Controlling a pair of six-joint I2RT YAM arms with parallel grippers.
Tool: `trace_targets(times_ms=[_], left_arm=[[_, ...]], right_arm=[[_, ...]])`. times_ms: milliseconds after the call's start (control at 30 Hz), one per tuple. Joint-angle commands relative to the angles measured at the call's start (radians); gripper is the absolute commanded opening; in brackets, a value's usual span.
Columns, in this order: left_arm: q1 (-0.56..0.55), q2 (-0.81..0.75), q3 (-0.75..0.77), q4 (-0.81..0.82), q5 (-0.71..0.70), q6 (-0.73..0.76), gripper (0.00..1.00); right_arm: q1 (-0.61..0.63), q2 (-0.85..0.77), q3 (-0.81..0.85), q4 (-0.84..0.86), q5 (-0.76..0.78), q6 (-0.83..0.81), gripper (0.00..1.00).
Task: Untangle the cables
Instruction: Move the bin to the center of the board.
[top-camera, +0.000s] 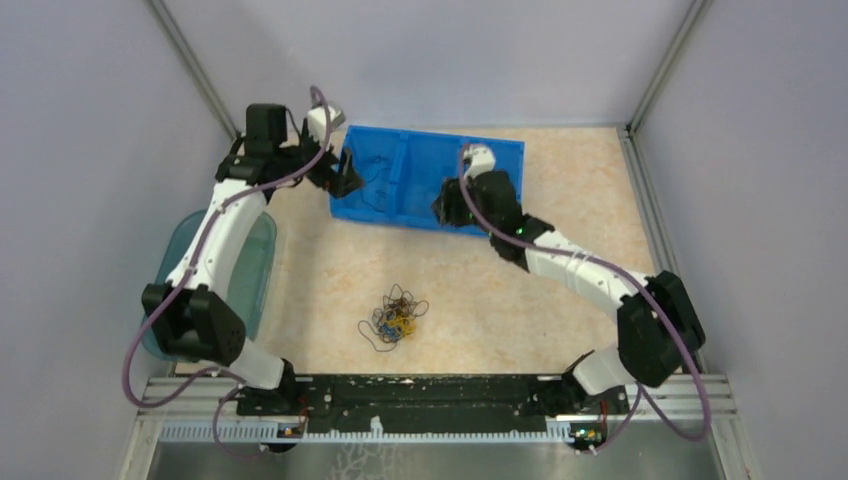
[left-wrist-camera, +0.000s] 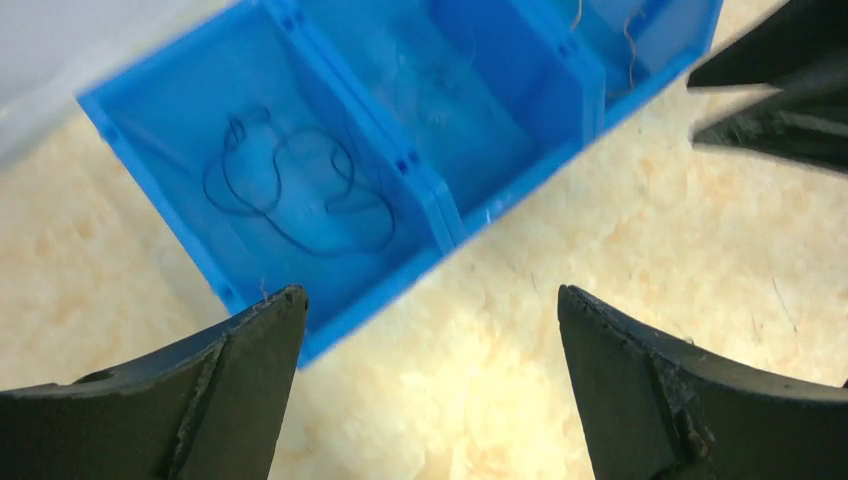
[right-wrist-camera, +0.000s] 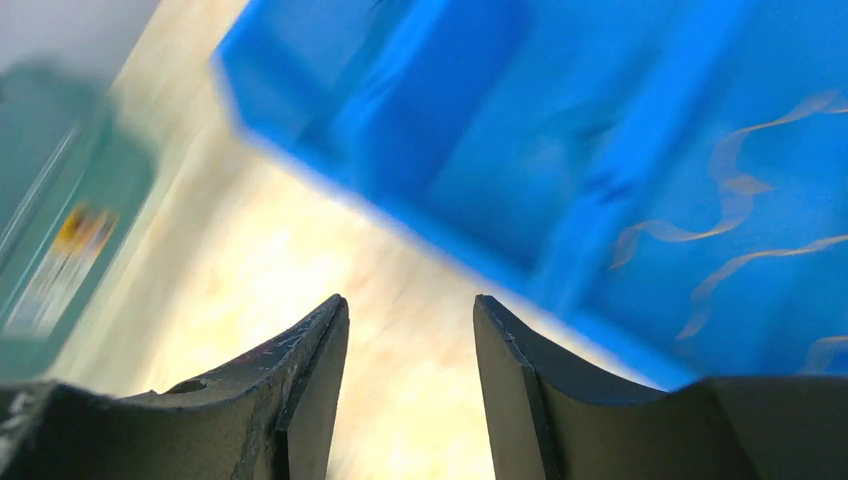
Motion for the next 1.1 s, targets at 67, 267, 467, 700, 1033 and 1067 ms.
trace_targets(times_ms=[67, 267, 467, 700, 1033, 1067], left_arm=[[0.014, -0.298, -0.360, -0.064, 0.091, 0.181, 1.00], [0.014, -0.550, -0.594, -0.055, 0.160, 0.333, 1.00], [0.015, -0.573, -0.671, -0.081, 0.110, 0.348, 1.00], [0.015, -0.487, -0.633, -0.040, 0.019, 0.257, 1.00], [0.027, -0.307, -0.532, 0.095, -0.148, 0.101, 0.97], [0.036, -0.282, -0.513, 0.102, -0.151, 0.086, 0.97]], right_arm=[[0.224, -0.115, -0.246, 0.166, -0.276, -0.135, 0.47], [0.353, -0.098, -0.384, 0.263, -0.363, -0.139, 0.39], [0.391, -0.030, -0.405, 0.318, -0.319, -0.102, 0.38], [0.401, 0.042, -0.388, 0.367, -0.196, -0.072, 0.25], [0.279, -0.058, -0.270, 0.202, -0.224, -0.051, 0.36], [0.251, -0.069, -0.256, 0.195, -0.250, -0.043, 0.43]])
